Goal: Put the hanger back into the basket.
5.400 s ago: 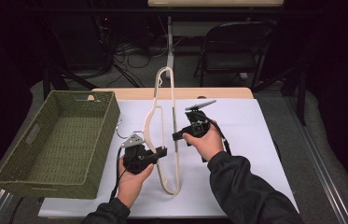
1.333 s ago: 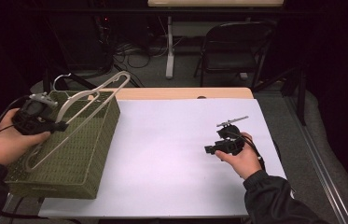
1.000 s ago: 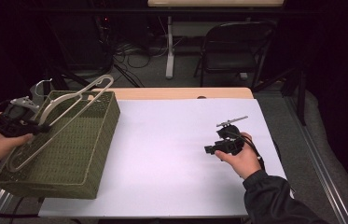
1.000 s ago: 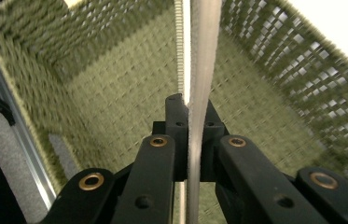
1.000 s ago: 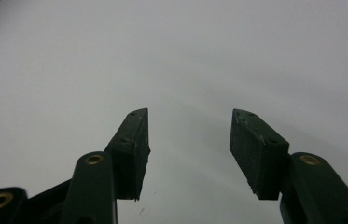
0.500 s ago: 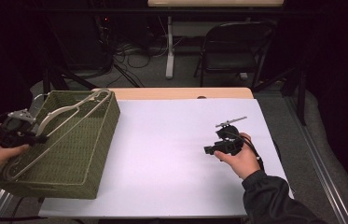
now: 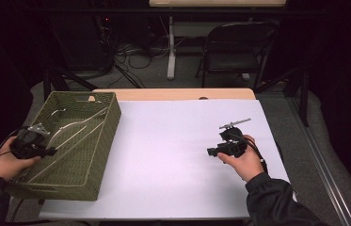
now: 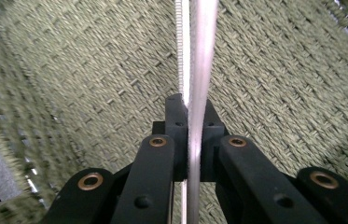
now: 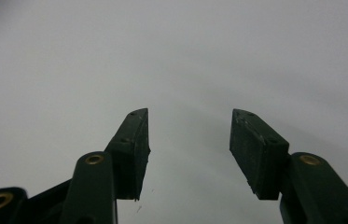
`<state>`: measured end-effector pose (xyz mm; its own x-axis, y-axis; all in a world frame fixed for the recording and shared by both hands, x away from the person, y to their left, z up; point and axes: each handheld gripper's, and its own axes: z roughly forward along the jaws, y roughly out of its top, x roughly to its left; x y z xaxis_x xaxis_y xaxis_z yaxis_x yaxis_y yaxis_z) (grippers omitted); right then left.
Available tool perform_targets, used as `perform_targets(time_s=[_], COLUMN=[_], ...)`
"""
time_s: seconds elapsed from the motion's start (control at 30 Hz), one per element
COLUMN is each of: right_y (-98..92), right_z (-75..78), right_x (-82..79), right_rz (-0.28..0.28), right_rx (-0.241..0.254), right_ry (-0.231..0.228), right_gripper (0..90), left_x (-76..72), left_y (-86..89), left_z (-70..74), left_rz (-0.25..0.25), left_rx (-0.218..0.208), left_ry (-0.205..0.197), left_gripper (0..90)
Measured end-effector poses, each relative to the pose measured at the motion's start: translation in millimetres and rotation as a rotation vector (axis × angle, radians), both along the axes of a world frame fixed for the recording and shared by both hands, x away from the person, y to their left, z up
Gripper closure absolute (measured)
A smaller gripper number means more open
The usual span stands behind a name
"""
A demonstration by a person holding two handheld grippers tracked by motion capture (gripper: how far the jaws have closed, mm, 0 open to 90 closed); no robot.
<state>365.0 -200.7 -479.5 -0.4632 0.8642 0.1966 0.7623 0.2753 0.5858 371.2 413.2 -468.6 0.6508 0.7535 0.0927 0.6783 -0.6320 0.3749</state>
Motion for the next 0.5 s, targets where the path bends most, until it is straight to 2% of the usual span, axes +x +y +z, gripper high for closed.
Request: perform_targets(time_s=[0.1, 0.17, 0.23, 0.37, 0.43, 0.5], right_y=[-1.5, -2.3, -2.8, -4.5, -5.3, -5.5], right_z=[-0.2, -0.4, 0.0, 0.6, 0.8, 1.0], right_x=[-0.5, -0.8, -1.6, -2.8, -4.1, -6.7], right_rz=[-0.004, -0.004, -0.006, -0.009, -0.009, -0.010], right_rx=[-0.003, 0.000, 0.001, 0.006, 0.005, -0.003], right_ry=[0.000, -0.003, -0.001, -0.004, -0.009, -0.022], right_gripper=[47.6, 47.6, 47.6, 47.6, 47.4, 47.1], left_x=[0.0, -0.9, -3.6, -13.2, -20.7, -31.4], left_y=[2.3, 6.5, 11.6, 21.7, 24.4, 22.3], left_z=[-3.7, -1.4, 4.9, 20.3, 27.8, 35.6], left_rz=[0.030, 0.066, 0.093, 0.171, 0.193, 0.221], left_rx=[-0.013, -0.040, -0.048, -0.105, -0.132, -0.137], left_ry=[-0.011, -0.060, -0.111, -0.175, -0.193, -0.212], left_gripper=[85.9, 76.5, 67.7, 51.3, 48.6, 45.7])
